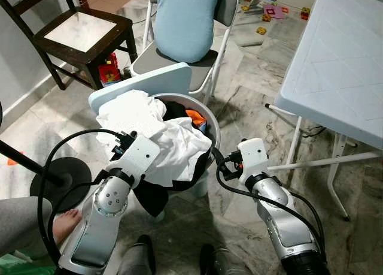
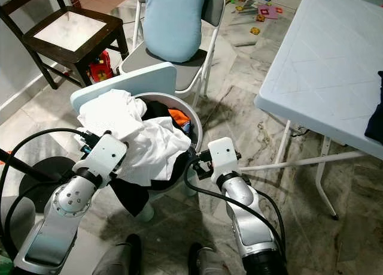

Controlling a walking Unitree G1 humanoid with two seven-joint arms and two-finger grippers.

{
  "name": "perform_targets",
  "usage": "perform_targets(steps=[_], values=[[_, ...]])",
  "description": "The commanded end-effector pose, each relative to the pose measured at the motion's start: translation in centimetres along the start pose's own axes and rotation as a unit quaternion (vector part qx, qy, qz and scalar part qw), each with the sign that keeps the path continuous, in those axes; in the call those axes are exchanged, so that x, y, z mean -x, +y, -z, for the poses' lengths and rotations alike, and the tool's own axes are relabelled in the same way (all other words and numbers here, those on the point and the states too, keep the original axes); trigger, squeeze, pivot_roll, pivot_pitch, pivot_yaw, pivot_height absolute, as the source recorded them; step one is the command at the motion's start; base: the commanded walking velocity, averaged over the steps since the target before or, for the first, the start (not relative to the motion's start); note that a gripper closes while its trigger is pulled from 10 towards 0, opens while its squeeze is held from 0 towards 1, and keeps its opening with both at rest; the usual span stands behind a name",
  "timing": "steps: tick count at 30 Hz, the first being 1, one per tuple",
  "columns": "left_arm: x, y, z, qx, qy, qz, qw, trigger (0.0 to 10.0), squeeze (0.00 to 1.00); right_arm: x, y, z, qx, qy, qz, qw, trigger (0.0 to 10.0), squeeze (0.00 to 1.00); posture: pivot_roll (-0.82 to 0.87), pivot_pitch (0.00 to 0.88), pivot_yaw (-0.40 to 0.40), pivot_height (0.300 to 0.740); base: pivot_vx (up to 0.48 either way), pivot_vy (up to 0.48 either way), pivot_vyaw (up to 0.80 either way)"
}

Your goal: Hang hanger

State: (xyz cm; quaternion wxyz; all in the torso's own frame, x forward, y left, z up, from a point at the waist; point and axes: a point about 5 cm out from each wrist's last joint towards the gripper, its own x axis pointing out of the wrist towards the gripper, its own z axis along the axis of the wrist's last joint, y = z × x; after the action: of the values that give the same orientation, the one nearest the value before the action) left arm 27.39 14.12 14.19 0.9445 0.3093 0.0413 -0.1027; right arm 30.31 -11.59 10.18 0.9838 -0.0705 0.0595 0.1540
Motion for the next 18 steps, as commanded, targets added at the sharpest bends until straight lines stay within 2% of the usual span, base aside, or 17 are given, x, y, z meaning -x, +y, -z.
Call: perform_targets(steps=[1,11,18], values=[[0.2,-0.1,0.6,0.001,0.012,-0.001,1.000,0.0,0.00,0.3,-0.1,0.7,-0.003,0.012,0.001,1.000,10.0,0.00,0.06,0.253,-0.072,0.740,0.000,0.000,0.00],[0.3,0.9,0.7,-0.005,0.011,-0.038,0.999,0.0,0.00,0.3,-0.1,0.7,-0.002,0.012,0.001,1.000,10.0,0.00,0.06,0.250,-0.071,0.740,0.000,0.000,0.00],[0.3,2.1,0.3,0.000,0.001,-0.082,0.997,0.0,0.00,0.2,0.0,0.7,-0.003,0.012,0.000,1.000,10.0,0.00,0.07,0.250,-0.071,0.740,0.000,0.000,0.00]])
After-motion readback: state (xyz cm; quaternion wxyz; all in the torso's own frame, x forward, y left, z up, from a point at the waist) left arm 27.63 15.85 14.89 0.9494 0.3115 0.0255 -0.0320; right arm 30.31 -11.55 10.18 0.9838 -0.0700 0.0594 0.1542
